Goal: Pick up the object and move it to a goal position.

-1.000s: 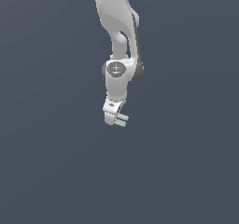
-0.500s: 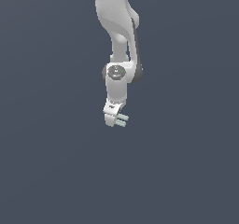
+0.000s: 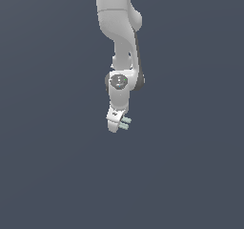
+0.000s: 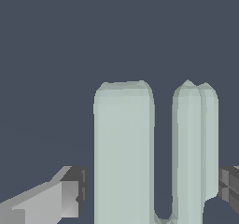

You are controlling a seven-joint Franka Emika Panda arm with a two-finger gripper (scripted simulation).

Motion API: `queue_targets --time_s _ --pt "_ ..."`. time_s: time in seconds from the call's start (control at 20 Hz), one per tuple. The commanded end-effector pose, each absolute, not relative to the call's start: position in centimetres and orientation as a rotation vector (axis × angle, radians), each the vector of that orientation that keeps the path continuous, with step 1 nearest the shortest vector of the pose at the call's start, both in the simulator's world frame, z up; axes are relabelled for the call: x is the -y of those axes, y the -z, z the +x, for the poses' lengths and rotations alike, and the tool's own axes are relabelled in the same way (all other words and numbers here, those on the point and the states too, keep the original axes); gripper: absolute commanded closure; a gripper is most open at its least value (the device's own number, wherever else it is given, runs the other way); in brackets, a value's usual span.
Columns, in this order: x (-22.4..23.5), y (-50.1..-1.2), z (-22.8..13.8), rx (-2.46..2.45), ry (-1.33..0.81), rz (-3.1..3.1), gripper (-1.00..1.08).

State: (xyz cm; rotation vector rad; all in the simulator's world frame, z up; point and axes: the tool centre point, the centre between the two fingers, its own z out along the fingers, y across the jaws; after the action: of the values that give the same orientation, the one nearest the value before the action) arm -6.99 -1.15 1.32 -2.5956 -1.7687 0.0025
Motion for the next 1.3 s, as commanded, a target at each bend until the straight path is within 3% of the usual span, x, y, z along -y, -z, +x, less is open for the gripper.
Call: queue_targets --time_s 0.0,0.75,1.25 --pt "1.2 -1.2 -6.9 1.770 -0.001 -2.596 1.08" --pt "1.4 -1.9 -6.6 1.770 0.001 -2.598 1.08" --pt "3.4 -6.8 -4.2 1.770 0.002 -2.594 1.08"
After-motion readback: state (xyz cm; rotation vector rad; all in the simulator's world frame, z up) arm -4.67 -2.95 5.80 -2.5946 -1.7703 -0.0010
